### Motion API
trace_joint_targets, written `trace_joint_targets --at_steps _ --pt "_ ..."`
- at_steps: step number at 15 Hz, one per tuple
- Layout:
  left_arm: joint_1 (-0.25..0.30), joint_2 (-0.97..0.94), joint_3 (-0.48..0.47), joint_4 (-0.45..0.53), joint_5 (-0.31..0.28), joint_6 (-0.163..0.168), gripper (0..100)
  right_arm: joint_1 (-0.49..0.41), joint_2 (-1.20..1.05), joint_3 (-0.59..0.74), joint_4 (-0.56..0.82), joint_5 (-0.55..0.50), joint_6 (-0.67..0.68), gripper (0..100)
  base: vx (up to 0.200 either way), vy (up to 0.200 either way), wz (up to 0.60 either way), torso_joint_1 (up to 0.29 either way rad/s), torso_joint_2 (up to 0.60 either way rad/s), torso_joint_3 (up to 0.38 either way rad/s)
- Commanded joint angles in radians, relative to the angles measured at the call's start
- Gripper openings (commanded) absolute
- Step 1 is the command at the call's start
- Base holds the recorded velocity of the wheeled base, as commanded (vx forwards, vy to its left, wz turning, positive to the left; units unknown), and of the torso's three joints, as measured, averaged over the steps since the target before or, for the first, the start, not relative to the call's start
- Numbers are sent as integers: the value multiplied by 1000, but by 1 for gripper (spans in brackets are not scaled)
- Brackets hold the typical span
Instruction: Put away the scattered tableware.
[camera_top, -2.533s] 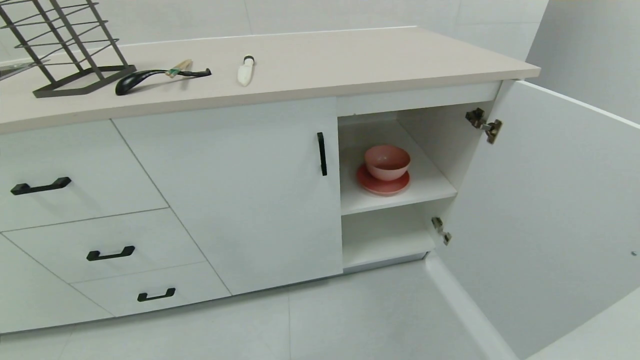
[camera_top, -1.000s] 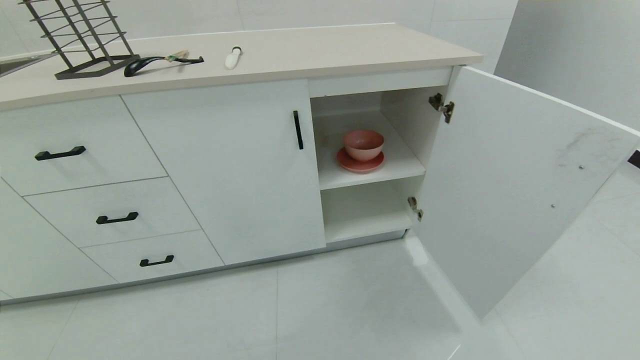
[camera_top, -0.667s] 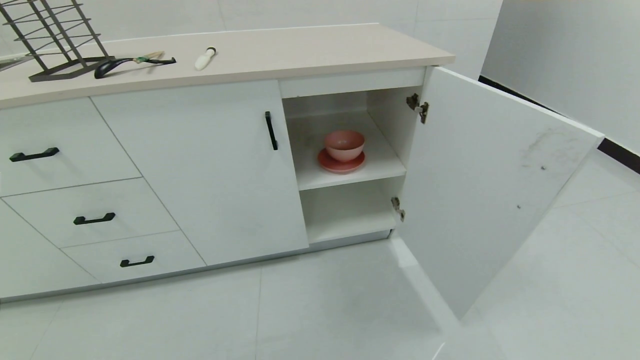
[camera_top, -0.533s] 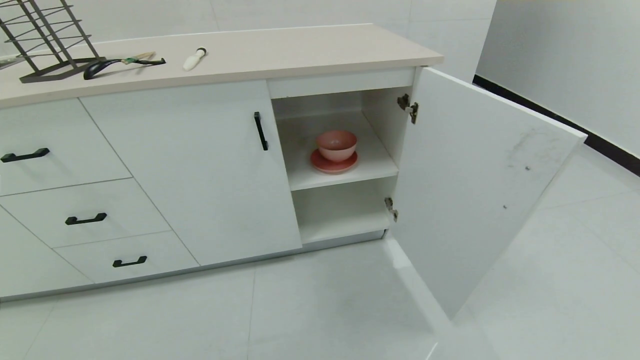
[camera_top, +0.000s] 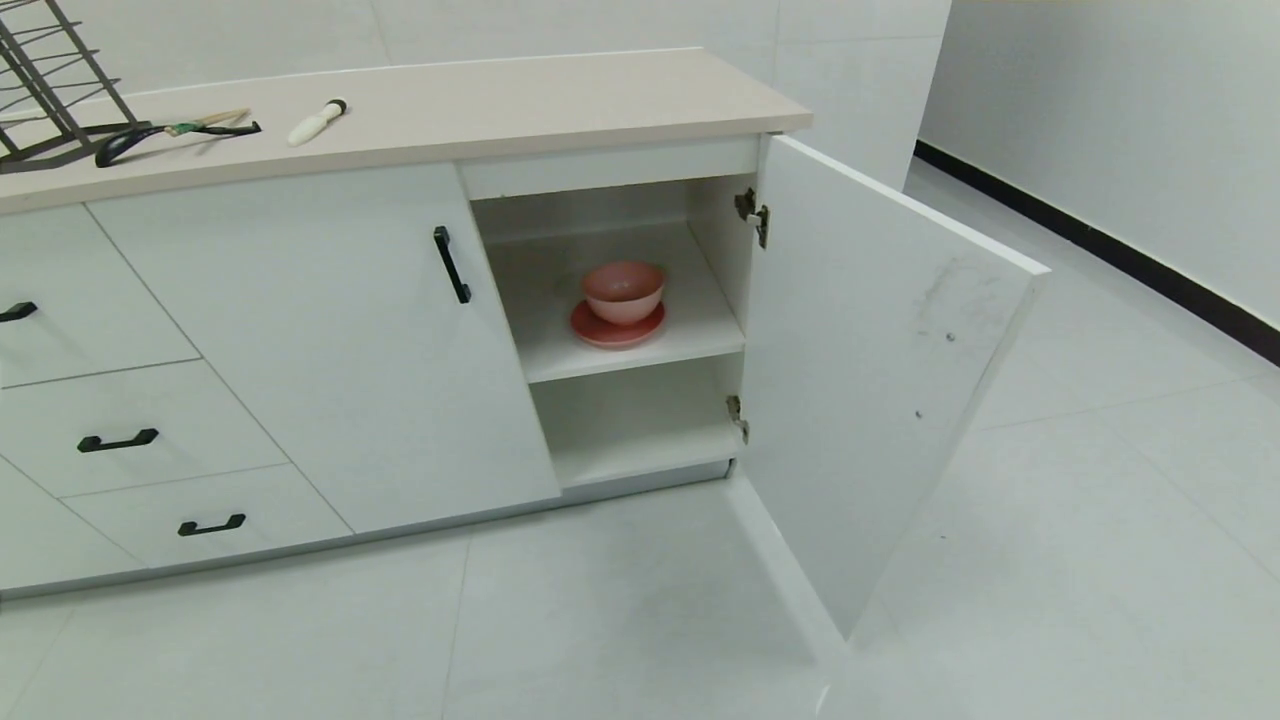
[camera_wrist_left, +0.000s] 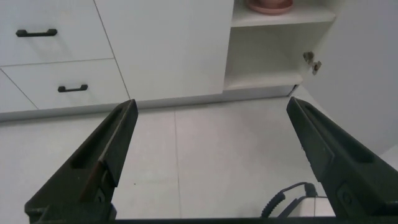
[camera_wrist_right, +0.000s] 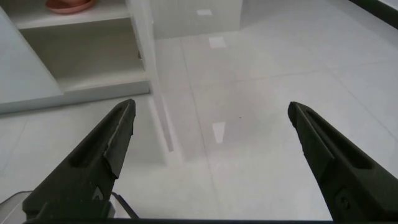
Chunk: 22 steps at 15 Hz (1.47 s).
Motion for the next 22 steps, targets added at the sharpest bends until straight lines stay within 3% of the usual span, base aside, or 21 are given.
trace_joint_targets --at_steps 1,6,7,11,14,17,19,22 --pt "1 1 0 -1 0 0 100 0 2 0 0 -2 -31 100 0 0 600 7 2 7" --pt "1 1 0 -1 0 -2 100 0 0 1 0 -2 27 100 0 0 120 1 0 0" --pt "1 1 0 -1 0 3 100 0 0 0 0 -4 27 0 0 0 0 0 0 0" --pt "1 1 0 1 0 0 100 0 0 1 0 -4 27 0 0 0 0 0 0 0" --pt "1 1 -2 2 -3 26 100 -1 2 1 -8 -1 38 0 0 0 0 0 0 0" --pt "1 1 -2 1 -3 23 100 -1 2 -3 -158 4 31 0 0 0 0 0 0 0" --pt "1 1 0 1 -3 27 100 13 86 -137 -151 39 35 0 0 0 0 0 0 0" --pt "1 1 0 1 -3 30 100 19 398 -379 -160 113 24 0 0 0 0 0 0 0"
